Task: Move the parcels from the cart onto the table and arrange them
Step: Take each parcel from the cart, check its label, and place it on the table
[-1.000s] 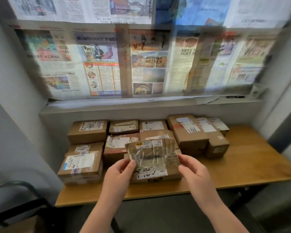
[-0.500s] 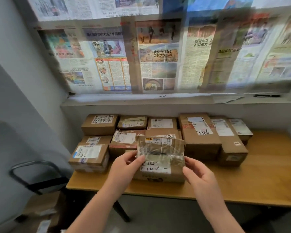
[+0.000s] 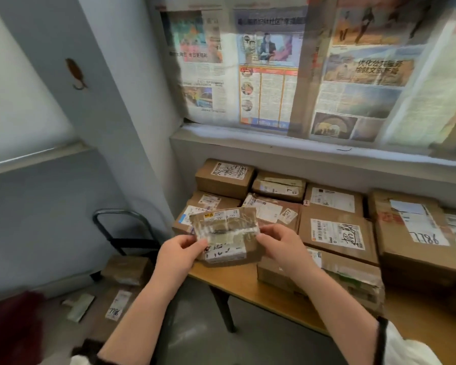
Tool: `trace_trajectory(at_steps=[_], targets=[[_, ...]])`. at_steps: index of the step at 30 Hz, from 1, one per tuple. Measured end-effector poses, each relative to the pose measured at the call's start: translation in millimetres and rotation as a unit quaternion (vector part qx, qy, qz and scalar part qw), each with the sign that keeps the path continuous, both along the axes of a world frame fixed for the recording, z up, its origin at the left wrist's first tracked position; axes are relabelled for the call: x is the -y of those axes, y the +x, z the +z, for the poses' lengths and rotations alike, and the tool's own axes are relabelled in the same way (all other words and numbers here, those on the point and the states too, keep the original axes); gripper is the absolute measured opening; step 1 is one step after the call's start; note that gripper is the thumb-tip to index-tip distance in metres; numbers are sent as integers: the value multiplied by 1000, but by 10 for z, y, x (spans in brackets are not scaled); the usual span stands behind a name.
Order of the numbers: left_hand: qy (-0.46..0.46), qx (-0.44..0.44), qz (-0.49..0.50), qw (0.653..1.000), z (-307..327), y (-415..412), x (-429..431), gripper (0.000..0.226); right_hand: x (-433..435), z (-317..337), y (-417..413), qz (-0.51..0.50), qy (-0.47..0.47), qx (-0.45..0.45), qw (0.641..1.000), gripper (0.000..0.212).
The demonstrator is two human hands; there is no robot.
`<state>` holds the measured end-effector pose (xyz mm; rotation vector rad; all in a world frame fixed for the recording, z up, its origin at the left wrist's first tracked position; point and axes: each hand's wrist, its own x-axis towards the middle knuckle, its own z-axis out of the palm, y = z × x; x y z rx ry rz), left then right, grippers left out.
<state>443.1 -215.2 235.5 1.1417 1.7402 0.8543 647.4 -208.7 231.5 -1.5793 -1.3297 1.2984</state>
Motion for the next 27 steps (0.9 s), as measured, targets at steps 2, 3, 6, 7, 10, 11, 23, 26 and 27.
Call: trace_trajectory(at_steps=[2, 3, 6, 7, 10, 11, 23, 26, 27], targets=[[-44, 49, 36, 997, -206, -28, -9, 21, -316, -25, -48, 42, -33, 52, 997, 5], [-74, 88, 50, 992, -302, -23, -5, 23, -481, -41, -70, 67, -48, 83, 993, 7], [-155, 232, 101, 955, -512, 45, -25, 26, -956, -122, -151, 146, -77, 189, 968, 20], [-173, 271, 118, 939, -549, 51, -61, 28, -1091, -136, -198, 174, -83, 225, 955, 21], [-231, 314, 117, 913, -623, 92, -201, 31, -1370, -201, -253, 222, -103, 292, 924, 17], [-245, 316, 111, 910, -660, 111, -233, 32, -1417, -228, -240, 229, -110, 299, 920, 15], [-359, 236, 80, 899, -1194, 347, -537, 26, -1715, -911, -30, 264, -100, 364, 888, 18], [-376, 219, 93, 895, -1329, 412, -587, 30, -1769, -1016, 2, 276, -98, 375, 880, 21], [-379, 217, 97, 894, -1356, 430, -591, 30, -1786, -1042, 9, 279, -96, 377, 878, 22]])
